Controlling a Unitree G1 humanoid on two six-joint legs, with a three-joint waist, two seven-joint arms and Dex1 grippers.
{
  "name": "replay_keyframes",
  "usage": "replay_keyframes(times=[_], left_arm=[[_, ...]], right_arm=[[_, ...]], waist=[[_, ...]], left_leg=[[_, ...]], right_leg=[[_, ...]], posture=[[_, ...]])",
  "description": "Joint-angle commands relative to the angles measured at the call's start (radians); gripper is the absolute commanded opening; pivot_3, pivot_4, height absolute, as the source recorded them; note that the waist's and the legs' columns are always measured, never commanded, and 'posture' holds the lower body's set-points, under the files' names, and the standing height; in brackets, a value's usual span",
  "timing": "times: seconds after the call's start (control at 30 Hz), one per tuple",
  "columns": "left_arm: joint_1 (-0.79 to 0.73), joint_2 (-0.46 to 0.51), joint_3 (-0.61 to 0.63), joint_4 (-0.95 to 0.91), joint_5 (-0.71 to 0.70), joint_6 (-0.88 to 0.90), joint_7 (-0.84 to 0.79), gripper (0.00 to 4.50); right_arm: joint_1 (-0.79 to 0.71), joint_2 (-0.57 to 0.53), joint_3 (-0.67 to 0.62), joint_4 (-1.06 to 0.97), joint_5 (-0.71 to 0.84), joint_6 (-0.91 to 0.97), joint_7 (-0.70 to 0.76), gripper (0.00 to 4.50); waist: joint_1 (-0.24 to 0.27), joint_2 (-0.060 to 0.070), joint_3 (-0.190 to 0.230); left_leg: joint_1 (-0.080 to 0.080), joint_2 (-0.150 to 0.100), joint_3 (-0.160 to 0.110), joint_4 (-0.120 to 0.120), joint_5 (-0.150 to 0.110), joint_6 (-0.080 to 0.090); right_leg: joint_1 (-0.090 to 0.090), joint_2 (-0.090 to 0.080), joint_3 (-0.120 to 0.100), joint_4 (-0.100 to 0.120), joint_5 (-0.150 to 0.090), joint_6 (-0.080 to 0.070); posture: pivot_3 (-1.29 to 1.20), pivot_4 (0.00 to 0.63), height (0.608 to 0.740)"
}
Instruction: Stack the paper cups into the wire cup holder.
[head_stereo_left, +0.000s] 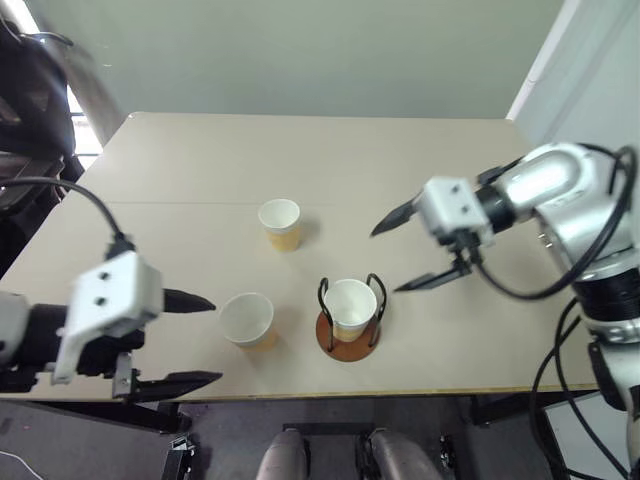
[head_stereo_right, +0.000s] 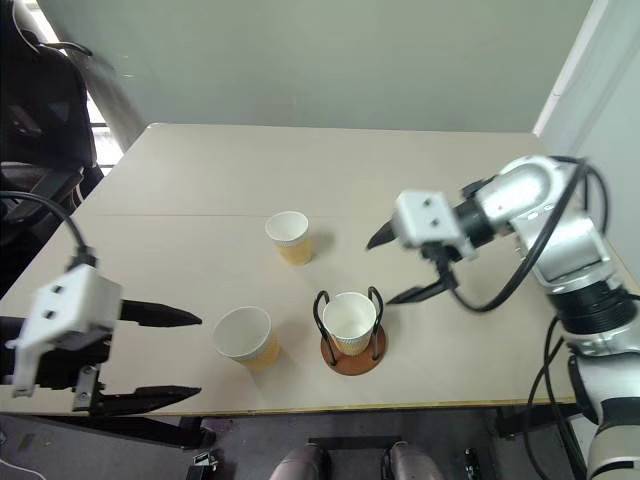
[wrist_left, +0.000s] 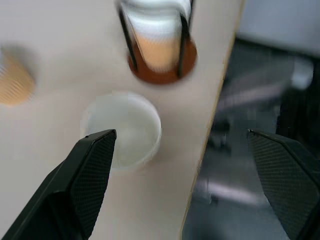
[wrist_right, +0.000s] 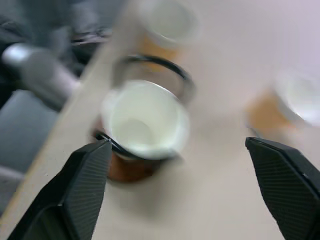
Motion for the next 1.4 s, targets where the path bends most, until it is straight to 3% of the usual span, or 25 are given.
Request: replay_keyframes(times=[0.03, 0.17, 0.37, 0.57, 0.67, 1.07, 1.17, 1.4], left_arm=[[-0.038, 0.045, -0.098, 0.017, 0.07, -0.107, -0.04, 4.5], [-0.106, 0.116, -0.271, 0.098, 0.201, -0.243, -0.052, 4.5], [-0.212, 0.116, -0.425, 0.162, 0.238, -0.311, -0.071, 4.5], [-0.338, 0.082, -0.601, 0.2, 0.273, -0.354, -0.088, 4.5], [-0.39, 0.068, -0.663, 0.224, 0.305, -0.371, -0.099, 4.5], [-0.556, -0.054, -0.871, 0.335, 0.455, -0.461, -0.142, 4.5], [-0.561, -0.064, -0.876, 0.344, 0.467, -0.474, -0.154, 3.95], [-0.584, -0.081, -0.879, 0.363, 0.484, -0.487, -0.173, 1.4]], right_arm=[[0.0, -0.072, -0.139, -0.011, 0.071, 0.046, -0.005, 4.48], [0.091, -0.149, -0.21, -0.073, 0.088, 0.09, -0.045, 4.48], [0.179, -0.184, -0.288, -0.23, 0.186, 0.21, -0.112, 4.48], [0.299, -0.206, -0.562, -0.317, 0.468, 0.311, -0.096, 4.48], [0.372, -0.225, -0.652, -0.353, 0.535, 0.335, -0.116, 4.48], [0.498, -0.282, -0.729, -0.46, 0.596, 0.335, -0.265, 4.48], [0.518, -0.294, -0.744, -0.474, 0.614, 0.335, -0.279, 4.5], [0.542, -0.322, -0.762, -0.468, 0.631, 0.327, -0.294, 4.5]], waist=[[0.002, 0.0, 0.0], [0.003, -0.001, -0.001], [-0.006, 0.0, 0.0], [0.004, -0.001, 0.0], [0.008, -0.001, -0.001], [0.004, -0.001, -0.001], [0.004, -0.001, -0.001], [0.004, -0.001, -0.001]], left_leg=[[-0.001, 0.0, 0.0, 0.0, -0.001, -0.001], [0.0, 0.0, -0.001, -0.001, -0.005, -0.004], [0.0, 0.0, 0.0, -0.003, -0.007, -0.006], [-0.002, 0.0, 0.0, -0.002, -0.007, -0.006], [-0.004, 0.0, -0.001, -0.001, -0.007, -0.005], [-0.003, 0.0, 0.0, 0.0, -0.005, -0.003], [-0.004, 0.0, 0.0, 0.0, -0.005, -0.003], [-0.005, 0.0, 0.0, 0.0, -0.005, -0.002]], right_leg=[[-0.001, 0.0, 0.0, 0.0, 0.0, 0.0], [-0.001, 0.0, -0.001, 0.0, 0.002, 0.003], [-0.003, 0.0, -0.001, 0.0, 0.002, 0.006], [-0.003, 0.0, -0.001, -0.001, 0.001, 0.008], [-0.003, 0.0, -0.001, -0.001, 0.0, 0.009], [-0.003, 0.0, -0.001, 0.0, 0.0, 0.01], [-0.003, 0.0, -0.001, 0.0, 0.0, 0.011], [-0.003, 0.0, -0.001, 0.0, 0.0, 0.013]], posture=[[0.0, 0.15, 0.74], [0.0, 0.15, 0.74], [0.0, 0.15, 0.74], [0.0, 0.15, 0.74], [0.0, 0.15, 0.74], [0.0, 0.15, 0.74], [0.0, 0.15, 0.74], [0.0, 0.15, 0.74]])
